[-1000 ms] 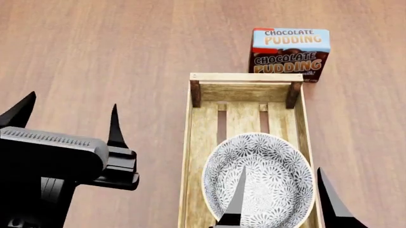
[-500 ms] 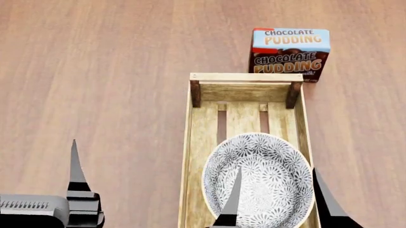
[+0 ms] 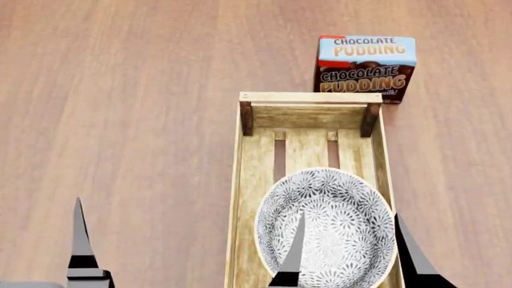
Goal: Pick up the bowl on the left and put it in the tray.
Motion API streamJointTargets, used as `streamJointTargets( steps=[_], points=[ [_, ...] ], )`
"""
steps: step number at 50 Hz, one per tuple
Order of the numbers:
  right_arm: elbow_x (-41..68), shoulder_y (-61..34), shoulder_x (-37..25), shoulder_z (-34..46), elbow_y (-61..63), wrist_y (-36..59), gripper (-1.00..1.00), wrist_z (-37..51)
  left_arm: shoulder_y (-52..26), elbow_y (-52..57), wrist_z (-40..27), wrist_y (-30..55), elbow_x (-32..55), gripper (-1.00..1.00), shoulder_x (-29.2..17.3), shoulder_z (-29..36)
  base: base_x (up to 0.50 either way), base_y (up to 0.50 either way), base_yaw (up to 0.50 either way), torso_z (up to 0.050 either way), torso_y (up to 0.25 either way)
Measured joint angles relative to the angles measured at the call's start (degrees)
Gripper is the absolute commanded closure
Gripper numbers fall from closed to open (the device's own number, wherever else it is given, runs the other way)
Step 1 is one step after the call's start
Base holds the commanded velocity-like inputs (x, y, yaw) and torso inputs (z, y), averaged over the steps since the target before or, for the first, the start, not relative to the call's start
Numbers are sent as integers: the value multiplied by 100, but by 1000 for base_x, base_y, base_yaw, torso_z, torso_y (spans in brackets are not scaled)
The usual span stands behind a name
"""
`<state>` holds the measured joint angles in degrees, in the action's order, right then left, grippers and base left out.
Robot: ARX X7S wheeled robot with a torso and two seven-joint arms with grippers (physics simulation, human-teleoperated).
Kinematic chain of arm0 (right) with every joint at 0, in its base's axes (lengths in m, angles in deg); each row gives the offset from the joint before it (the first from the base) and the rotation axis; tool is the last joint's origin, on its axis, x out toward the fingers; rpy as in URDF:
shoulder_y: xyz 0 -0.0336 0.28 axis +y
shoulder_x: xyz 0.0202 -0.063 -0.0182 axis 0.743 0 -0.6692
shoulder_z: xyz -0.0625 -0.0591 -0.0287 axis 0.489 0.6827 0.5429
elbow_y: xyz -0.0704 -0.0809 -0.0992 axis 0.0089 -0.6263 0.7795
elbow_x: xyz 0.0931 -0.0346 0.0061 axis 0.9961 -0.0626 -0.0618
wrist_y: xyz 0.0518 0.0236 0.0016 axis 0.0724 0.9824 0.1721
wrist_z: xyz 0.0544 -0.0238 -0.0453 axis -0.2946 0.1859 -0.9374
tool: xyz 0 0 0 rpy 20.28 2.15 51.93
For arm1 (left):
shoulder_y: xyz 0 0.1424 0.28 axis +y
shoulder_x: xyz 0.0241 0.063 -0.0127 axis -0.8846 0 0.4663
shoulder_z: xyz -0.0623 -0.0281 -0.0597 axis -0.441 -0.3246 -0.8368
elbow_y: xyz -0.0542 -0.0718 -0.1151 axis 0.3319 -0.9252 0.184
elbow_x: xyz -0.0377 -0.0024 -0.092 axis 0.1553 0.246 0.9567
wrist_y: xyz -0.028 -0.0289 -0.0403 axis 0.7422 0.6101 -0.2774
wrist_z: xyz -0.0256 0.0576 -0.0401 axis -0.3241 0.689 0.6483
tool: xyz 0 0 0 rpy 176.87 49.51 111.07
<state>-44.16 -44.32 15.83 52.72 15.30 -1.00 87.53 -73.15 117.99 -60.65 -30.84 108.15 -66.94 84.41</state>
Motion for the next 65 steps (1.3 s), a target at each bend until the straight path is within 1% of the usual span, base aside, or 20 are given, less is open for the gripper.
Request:
streamJointTargets(
  steps=[9,22,32,47,57,65],
  points=[
    [4,-6,-3,16,-27,-9,-100,0,79,35,-9,-25,-58,-100,-33,-23,0,0,0,0,-1],
    [-15,55,17,89,-142,-74,-100,-8,247,-208,105,-169,-75,-100,-19,-48,0,0,0,0,0],
    [-117,284,56,292,-183,-128,-100,19,416,-67,-62,-110,-69,-100,-44,-33,0,0,0,0,0],
    [-357,659,102,643,-229,-242,-100,81,975,281,-345,-272,-429,-100,-212,44,0,0,0,0,0],
    [-450,824,93,748,-203,-299,-100,134,1361,350,-401,-462,-745,-100,-341,79,0,0,0,0,0],
    [-495,905,79,787,-190,-342,-100,167,1536,436,-432,-456,-890,-100,-373,70,0,0,0,0,0]
  ],
)
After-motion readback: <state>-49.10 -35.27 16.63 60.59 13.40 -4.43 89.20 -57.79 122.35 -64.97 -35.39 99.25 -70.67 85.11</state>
